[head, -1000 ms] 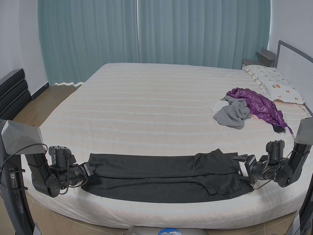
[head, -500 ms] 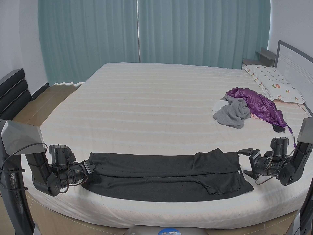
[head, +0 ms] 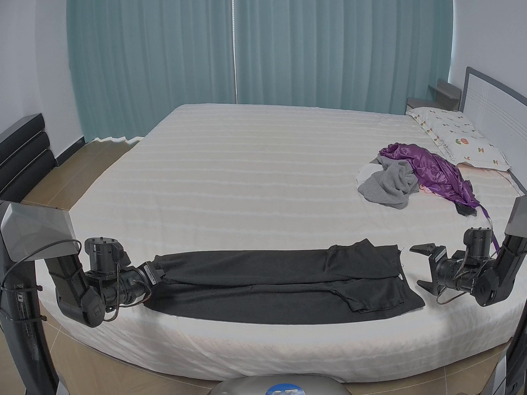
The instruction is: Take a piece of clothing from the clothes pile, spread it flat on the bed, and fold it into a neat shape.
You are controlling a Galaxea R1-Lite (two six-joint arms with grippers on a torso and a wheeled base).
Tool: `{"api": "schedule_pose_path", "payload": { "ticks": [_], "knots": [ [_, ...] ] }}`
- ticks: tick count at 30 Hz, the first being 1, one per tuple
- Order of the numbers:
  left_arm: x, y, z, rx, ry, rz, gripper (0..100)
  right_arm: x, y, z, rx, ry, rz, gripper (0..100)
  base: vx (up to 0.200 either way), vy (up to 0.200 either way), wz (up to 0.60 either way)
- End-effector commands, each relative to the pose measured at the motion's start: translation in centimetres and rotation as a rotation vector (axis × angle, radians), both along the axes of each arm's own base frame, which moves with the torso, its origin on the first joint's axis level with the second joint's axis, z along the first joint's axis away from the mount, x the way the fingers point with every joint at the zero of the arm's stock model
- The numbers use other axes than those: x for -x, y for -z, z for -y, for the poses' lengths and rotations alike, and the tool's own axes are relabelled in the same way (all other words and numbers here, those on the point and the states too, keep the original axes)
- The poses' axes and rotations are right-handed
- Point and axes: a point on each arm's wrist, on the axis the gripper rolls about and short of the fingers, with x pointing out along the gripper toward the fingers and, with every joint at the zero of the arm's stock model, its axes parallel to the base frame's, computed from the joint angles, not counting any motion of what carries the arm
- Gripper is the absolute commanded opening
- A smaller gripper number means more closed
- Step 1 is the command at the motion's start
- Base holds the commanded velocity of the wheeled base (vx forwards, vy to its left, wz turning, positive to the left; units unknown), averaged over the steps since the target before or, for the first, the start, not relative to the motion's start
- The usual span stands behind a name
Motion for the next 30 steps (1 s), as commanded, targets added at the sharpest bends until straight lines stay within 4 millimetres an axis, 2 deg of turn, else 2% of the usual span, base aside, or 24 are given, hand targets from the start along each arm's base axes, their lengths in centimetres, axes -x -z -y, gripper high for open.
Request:
{"api": "schedule_pose_path", "payload": {
  "ticks": [1,6,15,23,30],
  "knots": [
    [0.0,-0.4,0.2,-0.001,0.003,0.014,0,-0.2,0.3,0.4,-0.001,0.012,-0.005,100,0.000,-0.200,0.00],
    [0.0,-0.9,0.6,-0.001,-0.016,0.026,0,-0.3,0.5,0.5,-0.001,0.017,-0.008,100,0.000,-0.200,0.00],
    [0.5,-3.2,2.1,0.031,0.006,0.083,0,-0.2,0.4,0.5,-0.004,0.013,-0.008,100,0.000,-0.200,0.00],
    [0.5,-4.4,3.4,0.010,-0.003,0.126,0,-0.2,0.5,0.4,-0.004,0.010,-0.011,100,0.000,-0.200,0.00],
    [0.3,-5.3,6.0,0.006,0.059,0.126,0,-0.1,0.5,0.4,-0.003,0.008,-0.013,100,0.000,-0.200,0.00]
  ]
}}
